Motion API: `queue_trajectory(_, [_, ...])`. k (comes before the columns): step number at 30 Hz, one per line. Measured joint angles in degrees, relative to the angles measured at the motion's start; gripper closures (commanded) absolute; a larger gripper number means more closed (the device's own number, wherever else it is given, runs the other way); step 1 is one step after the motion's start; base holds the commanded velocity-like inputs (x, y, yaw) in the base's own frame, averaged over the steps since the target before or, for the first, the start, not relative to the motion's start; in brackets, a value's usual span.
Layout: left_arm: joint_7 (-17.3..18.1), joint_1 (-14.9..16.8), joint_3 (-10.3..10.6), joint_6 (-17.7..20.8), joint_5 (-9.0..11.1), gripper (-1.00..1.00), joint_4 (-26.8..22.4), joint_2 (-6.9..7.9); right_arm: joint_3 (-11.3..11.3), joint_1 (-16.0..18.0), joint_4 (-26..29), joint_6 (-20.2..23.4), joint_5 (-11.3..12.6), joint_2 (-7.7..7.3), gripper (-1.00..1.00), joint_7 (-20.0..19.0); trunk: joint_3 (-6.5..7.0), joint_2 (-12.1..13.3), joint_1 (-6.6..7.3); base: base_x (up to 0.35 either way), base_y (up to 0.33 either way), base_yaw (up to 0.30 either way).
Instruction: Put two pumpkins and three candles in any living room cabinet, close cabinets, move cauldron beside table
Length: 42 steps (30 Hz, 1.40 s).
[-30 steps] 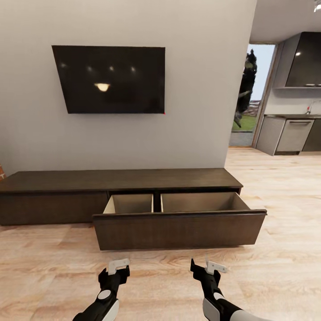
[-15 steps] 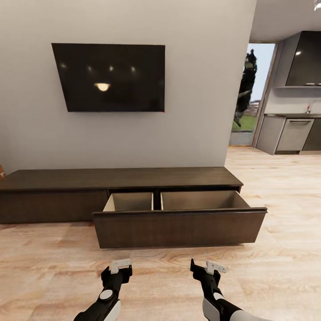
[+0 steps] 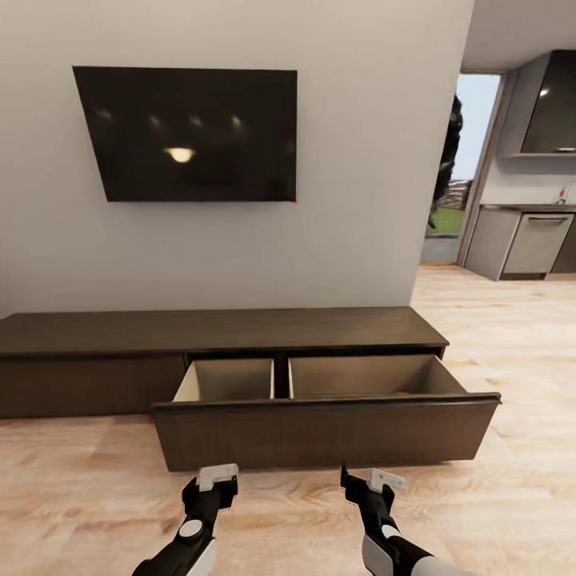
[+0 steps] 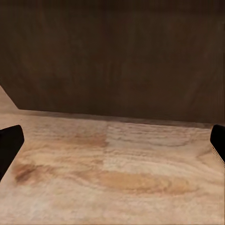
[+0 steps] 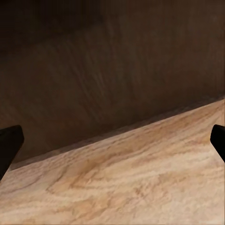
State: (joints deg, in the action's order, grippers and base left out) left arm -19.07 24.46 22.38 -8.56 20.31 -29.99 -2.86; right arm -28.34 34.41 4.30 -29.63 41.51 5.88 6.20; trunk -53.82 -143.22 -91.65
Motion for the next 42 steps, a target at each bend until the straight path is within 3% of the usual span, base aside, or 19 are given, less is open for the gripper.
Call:
queue_trajectory(9, [-0.03, -0.03, -0.08, 0.00, 0.00, -1.00, 0.08, 0.08, 0.00, -0.03, 0.00, 0.21, -0.01, 0.05, -1.00, 0.00, 0.00, 0.00, 0.00, 0.333, 0.000, 0.000])
queue_trajectory(16, [-0.08, -0.04, -0.10, -0.19, -0.08, -1.00, -0.07, 0.05, 0.00, -0.02, 0.00, 0.39, -0.01, 0.04, -1.00, 0.01, 0.00, 0.00, -0.03, 0.063, 0.000, 0.000])
queue_trajectory(33, [-0.09, -0.01, -0.09, -0.25, -0.08, -1.00, -0.09, 0.09, 0.01, -0.02, 0.00, 0.62, -0.01, 0.06, -1.00, 0.08, -3.77, -0.22, -0.48, 0.001, 0.000, 0.000])
queue_trajectory(42, [-0.13, -0.05, -0.12, -0.22, -0.03, -1.00, -0.27, 0.07, 0.00, 0.00, 0.00, 0.62, -0.01, 0.01, -1.00, 0.10, -3.77, -0.23, -0.46, 0.033, 0.000, 0.000])
